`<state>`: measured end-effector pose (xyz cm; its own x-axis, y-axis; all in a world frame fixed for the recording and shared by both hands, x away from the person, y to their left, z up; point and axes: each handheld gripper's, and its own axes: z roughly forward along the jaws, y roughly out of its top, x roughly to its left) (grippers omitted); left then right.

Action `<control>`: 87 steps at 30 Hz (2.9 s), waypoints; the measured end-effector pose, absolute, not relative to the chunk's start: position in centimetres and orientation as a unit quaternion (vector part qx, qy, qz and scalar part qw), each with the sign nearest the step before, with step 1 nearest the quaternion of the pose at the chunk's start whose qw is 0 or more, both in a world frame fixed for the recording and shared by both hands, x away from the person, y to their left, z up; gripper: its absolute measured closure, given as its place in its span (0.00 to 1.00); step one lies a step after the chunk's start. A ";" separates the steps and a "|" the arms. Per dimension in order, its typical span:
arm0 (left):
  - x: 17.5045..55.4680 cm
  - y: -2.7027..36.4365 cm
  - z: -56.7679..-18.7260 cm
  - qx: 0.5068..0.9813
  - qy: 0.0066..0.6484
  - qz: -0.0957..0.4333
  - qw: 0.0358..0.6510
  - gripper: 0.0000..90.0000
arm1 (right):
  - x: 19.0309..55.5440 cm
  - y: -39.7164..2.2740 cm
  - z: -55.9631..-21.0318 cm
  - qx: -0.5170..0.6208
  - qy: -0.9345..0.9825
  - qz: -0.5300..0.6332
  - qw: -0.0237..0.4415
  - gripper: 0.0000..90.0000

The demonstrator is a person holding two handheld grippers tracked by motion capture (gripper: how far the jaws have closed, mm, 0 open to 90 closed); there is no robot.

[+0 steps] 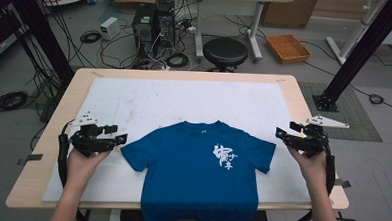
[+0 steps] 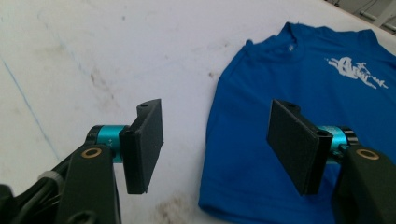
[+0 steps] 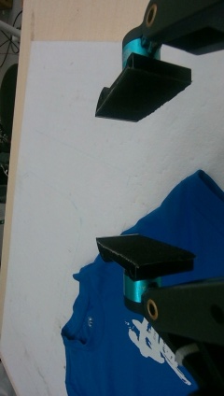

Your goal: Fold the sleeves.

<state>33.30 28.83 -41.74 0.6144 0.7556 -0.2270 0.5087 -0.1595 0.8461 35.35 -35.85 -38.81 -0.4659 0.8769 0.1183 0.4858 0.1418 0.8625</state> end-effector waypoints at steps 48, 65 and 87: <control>34.4 15.3 -40.0 0.744 0.421 -0.025 0.518 0.98 | 35.3 -36.2 -38.9 0.474 0.722 0.454 0.219 0.37; 36.3 12.4 -41.7 0.757 0.401 -0.001 0.516 0.67 | 35.4 -35.9 -39.3 0.475 0.727 0.443 0.220 0.38; 33.6 22.9 -39.7 0.736 0.411 0.223 0.490 0.52 | 35.5 -36.2 -41.0 0.498 0.731 0.433 0.174 0.63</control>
